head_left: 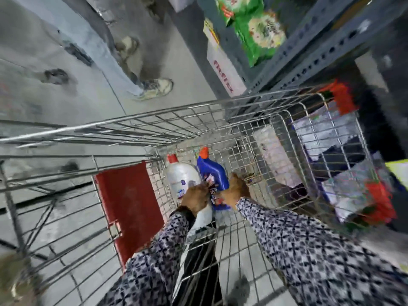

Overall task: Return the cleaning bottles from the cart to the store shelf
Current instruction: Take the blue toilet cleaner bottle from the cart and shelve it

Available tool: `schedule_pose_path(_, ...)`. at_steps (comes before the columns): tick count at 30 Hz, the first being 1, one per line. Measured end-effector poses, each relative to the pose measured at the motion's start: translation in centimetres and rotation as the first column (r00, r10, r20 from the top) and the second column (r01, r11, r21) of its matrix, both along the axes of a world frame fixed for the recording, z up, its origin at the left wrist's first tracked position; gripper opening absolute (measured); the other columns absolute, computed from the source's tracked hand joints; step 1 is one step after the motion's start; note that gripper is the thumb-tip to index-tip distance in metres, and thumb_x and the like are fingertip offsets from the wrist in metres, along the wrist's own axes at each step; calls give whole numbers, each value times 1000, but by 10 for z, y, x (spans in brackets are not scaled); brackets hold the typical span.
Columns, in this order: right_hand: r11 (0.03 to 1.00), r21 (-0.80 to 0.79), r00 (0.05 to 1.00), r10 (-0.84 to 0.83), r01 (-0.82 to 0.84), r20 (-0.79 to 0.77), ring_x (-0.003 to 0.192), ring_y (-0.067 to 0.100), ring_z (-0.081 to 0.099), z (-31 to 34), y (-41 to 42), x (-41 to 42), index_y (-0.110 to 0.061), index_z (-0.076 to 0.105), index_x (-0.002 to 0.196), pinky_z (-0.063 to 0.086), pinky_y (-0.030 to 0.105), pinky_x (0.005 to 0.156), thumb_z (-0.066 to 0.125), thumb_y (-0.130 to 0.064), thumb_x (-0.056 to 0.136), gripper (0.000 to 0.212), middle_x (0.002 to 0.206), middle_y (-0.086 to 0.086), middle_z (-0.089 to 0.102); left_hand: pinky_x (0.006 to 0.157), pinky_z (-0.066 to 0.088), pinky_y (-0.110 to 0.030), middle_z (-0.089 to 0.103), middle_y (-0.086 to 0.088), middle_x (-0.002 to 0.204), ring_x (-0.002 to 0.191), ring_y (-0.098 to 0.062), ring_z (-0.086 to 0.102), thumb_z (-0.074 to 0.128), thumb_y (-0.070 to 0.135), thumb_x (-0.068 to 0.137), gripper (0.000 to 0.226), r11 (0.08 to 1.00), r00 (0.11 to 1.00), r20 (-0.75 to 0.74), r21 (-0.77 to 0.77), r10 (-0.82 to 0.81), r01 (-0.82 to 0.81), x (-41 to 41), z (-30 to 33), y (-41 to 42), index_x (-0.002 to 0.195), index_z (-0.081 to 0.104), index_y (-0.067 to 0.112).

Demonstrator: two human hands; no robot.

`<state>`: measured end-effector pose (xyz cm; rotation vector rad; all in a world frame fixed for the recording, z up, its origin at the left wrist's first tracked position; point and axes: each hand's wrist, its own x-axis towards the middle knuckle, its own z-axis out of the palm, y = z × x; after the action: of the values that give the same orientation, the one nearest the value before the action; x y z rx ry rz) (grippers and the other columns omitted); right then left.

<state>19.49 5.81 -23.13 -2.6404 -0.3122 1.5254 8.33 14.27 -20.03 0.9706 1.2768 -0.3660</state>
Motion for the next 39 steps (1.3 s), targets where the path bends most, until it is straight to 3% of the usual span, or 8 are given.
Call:
schedule_pose_path(3, 999, 42, 999, -27, 26, 20, 104, 35, 70, 31, -4, 4, -11, 60, 112, 55, 35, 78, 84, -24, 72, 49, 115, 15, 71, 78, 51, -27, 65, -4, 99, 79, -10, 57, 49, 11, 104, 27, 995, 996, -3, -50, 89, -89, -5, 20, -5, 124, 65, 4)
schedule_pose_path(7, 976, 198, 995, -96, 90, 20, 68, 24, 65, 99, -23, 7, -19, 58, 82, 41, 21, 47, 83, -34, 61, 36, 75, 1, 62, 106, 52, -48, 67, -9, 115, 101, -21, 59, 53, 33, 88, 21, 996, 998, 29, 70, 51, -53, -13, 65, -12, 101, 66, 24)
schedule_pose_path(12, 767, 592, 954, -299, 246, -10, 76, 20, 68, 209, -83, 9, -18, 67, 86, 60, 50, 78, 81, -39, 48, 45, 79, 2, 74, 49, 53, -13, 64, -11, 106, 86, -20, 59, 46, 8, 105, 19, 997, 933, 357, 24, 54, -67, 0, 198, -40, 110, 59, 20)
schedule_pose_path(14, 579, 746, 896, -440, 330, -55, 82, 23, 68, 285, -117, 1, -18, 66, 91, 58, 53, 85, 88, -16, 58, 40, 89, 12, 76, 60, 60, -17, 65, -21, 124, 92, -23, 64, 47, 0, 102, 26, 998, 859, 512, 67, -17, -21, 0, 248, -60, 116, 63, 14)
schedule_pose_path(17, 371, 881, 838, -543, 292, -49, 84, 23, 69, 391, -178, -15, -15, 67, 97, 57, 46, 82, 87, -4, 65, 39, 91, 8, 76, 76, 63, -29, 76, -1, 117, 89, -10, 75, 53, -1, 99, 41, 983, 704, 692, 173, -162, 56, 3, 335, -99, 134, 62, 19)
schedule_pose_path(23, 133, 991, 697, -713, 19, 82, 69, -4, 72, 577, -305, -70, -20, 71, 100, 54, 11, 63, 77, 11, 80, 37, 81, -16, 81, 105, 49, -57, 69, -8, 134, 113, -27, 66, 56, -5, 97, 51, 908, 232, 879, 410, -418, 83, -1, 518, -205, 144, 54, 13)
schedule_pose_path(29, 75, 974, 526, -832, -213, 179, 87, 9, 77, 664, -404, -134, -30, 78, 98, 64, 31, 83, 78, 6, 80, 41, 100, -5, 83, 104, 56, -46, 67, -9, 140, 119, -18, 67, 62, 2, 95, 53, 804, -74, 803, 594, -591, 20, -30, 618, -293, 146, 53, 15)
schedule_pose_path(39, 84, 978, 429, -889, -191, 160, 101, 17, 78, 671, -457, -135, -24, 71, 123, 63, 39, 84, 82, -18, 81, 44, 113, -3, 81, 97, 60, -41, 73, 2, 131, 119, -21, 71, 59, 3, 98, 54, 791, -119, 797, 604, -593, 104, -12, 638, -344, 147, 52, 24)
